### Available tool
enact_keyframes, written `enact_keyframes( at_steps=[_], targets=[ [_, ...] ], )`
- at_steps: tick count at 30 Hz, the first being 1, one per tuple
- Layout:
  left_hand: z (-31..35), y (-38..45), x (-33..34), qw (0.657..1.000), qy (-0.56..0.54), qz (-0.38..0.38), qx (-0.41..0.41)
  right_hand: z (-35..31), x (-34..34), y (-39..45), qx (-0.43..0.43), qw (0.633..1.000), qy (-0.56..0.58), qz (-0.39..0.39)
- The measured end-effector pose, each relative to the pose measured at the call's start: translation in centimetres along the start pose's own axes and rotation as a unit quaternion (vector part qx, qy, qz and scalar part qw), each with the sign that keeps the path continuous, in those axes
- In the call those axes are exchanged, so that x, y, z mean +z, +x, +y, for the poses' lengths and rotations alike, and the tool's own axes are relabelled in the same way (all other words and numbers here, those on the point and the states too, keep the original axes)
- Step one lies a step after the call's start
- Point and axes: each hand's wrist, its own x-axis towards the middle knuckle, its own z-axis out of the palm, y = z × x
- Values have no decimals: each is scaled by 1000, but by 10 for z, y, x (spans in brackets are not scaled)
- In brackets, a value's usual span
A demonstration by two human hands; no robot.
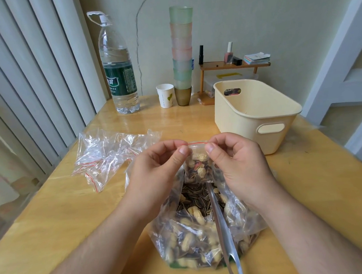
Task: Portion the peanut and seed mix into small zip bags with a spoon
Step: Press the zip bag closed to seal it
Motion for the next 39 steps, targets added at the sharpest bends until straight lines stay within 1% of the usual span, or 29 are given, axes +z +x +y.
enact_keyframes(
  at_steps=[4, 9, 14, 17, 22, 28, 32, 39],
  targets=[
    [-2, 1, -2, 1000, 12, 4, -4, -1, 2, 0, 8, 1000, 17, 12],
    [1, 0, -2, 998, 50, -5, 23, 0, 1, -1, 12, 1000, 0, -5],
    [2, -2, -1, 997, 65, -6, 32, 0, 3, -1, -4, 999, -36, -13],
    [1, -2, -2, 997, 70, -14, 33, -2, 2, -1, -31, 998, -56, -11],
    [-1, -3, -2, 997, 65, -14, 41, -4, 3, -1, -58, 995, -77, -7],
    [-1, -3, -2, 997, 48, -26, 48, -2, 2, -2, -16, 1000, -13, -7],
    [-1, -3, -1, 998, 21, -14, 56, -2, 3, -3, -9, 1000, -10, -12],
    [-1, -5, 2, 997, 33, -31, 58, -4, 5, -1, -53, 997, -48, -29]
  ],
)
